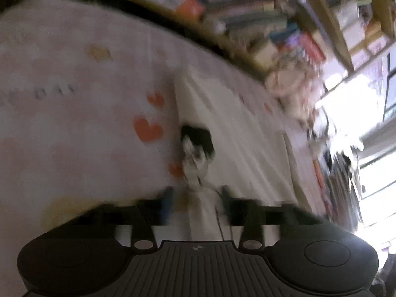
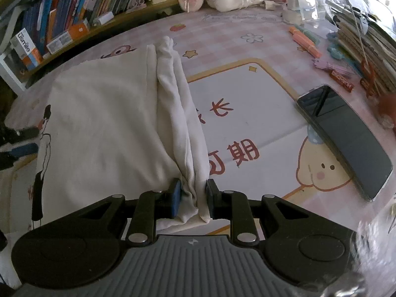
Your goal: Fold clothes
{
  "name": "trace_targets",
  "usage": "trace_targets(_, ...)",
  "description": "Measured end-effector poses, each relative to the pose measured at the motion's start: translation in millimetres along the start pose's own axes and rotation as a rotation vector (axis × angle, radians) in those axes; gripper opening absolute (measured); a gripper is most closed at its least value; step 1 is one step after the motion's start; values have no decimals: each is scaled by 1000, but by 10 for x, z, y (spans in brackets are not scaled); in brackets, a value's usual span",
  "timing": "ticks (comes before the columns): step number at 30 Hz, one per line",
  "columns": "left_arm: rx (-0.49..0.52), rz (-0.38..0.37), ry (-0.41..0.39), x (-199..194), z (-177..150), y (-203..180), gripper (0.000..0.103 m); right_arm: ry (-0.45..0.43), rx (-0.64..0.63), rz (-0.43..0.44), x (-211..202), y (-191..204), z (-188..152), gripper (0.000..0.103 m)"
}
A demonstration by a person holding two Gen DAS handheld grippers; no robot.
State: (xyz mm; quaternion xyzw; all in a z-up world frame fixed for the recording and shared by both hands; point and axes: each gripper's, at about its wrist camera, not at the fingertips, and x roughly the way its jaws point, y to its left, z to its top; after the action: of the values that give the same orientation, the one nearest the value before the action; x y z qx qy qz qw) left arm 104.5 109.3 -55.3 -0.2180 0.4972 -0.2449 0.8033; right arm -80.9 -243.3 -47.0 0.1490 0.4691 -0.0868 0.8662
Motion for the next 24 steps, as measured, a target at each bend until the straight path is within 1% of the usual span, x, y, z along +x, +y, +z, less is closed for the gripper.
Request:
trace_targets(1, 39, 11, 0, -15, -39, -53, 3, -1, -1, -2, 0, 6, -2, 21)
trace_targets(3, 123, 37, -6, -54, -120, -166, 2, -3, -4, -7, 1, 18, -6, 21)
trace_targets(4, 157, 33, -39, -136, -153, -222, 2, 0, -7, -7, 2, 19, 1, 21)
trace_targets(5, 172, 27, -62, -206, -173, -256, 2, 1, 1, -7, 3, 15, 5, 21)
trace_targets(7, 190, 19, -77, -278, -183, -285, 3, 4, 16, -7, 5, 6, 12, 21)
trace_targets(9, 182, 33, -61, -251, -186, -227, 3, -6, 29, -10, 4, 9, 4, 21)
trace_targets(12, 137, 56, -25, -190, -194, -89, 2, -18, 40, -16, -1, 18, -18, 21)
trace_targets(15, 117, 75, -24, -267, -219, 29, 4, -16, 37, -18, 0, 16, -9, 21)
trace_targets(18, 111, 87, -50, -418, -280, 55, 12, -16, 23, -11, -2, 2, -8, 22)
trace_targets(19, 106, 84, -62, -479, -310, 60, 18, -14, 18, -1, -1, -18, -5, 22)
trace_targets(20, 100, 80, -78, -543, -354, 59, 31, -12, 13, 8, -1, -37, -2, 23)
trace_targets(21, 96, 79, -96, -602, -401, 54, 39, -10, 7, 18, -1, -57, 1, 23)
trace_targets(22, 94, 85, -113, -647, -461, 37, 55, -8, -1, 28, -1, -71, 4, 23)
trace_targets(23, 92, 91, -131, -690, -523, 20, 65, -7, -13, 39, -3, -84, 6, 24)
trace_targets(24, 90, 97, -148, -734, -584, 2, 66, -7, -25, 53, -4, -101, 6, 24)
